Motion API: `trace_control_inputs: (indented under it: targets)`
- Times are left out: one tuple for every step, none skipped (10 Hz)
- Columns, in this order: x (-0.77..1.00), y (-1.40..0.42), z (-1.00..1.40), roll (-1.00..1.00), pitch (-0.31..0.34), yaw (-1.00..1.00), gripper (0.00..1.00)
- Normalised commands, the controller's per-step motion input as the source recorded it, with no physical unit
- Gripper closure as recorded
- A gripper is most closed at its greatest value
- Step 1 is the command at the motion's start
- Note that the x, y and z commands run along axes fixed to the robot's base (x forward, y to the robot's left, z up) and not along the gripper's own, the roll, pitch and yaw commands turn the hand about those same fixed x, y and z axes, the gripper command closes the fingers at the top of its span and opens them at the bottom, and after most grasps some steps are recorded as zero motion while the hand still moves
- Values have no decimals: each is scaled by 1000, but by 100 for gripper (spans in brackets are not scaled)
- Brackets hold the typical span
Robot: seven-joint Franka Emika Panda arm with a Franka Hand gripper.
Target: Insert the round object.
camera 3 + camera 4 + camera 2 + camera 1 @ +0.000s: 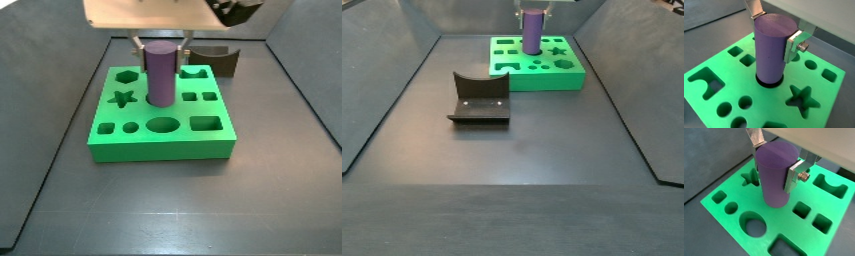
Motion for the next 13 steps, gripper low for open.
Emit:
trace_control_inputs:
  targets:
    - [-206, 89, -540, 49, 0, 0, 100]
    - [86, 9, -671, 29, 0, 0, 100]
    - [369, 0, -774, 6, 29, 0, 100]
    - [286, 0, -774, 0, 3, 0, 100]
    - [294, 0, -820, 7, 10, 0, 100]
    - [103, 0, -831, 40, 0, 0, 100]
    - [-166, 106, -743, 57, 0, 0, 100]
    - [-311, 174, -563, 74, 0, -20, 100]
    - [-357, 134, -571, 30, 0, -43, 100]
    - [-57, 0, -800, -6, 0, -46, 100]
    - [111, -154, -837, -47, 0, -26, 100]
    - [386, -109, -783, 0, 6, 0, 100]
    - [303, -3, -731, 0, 29, 0, 100]
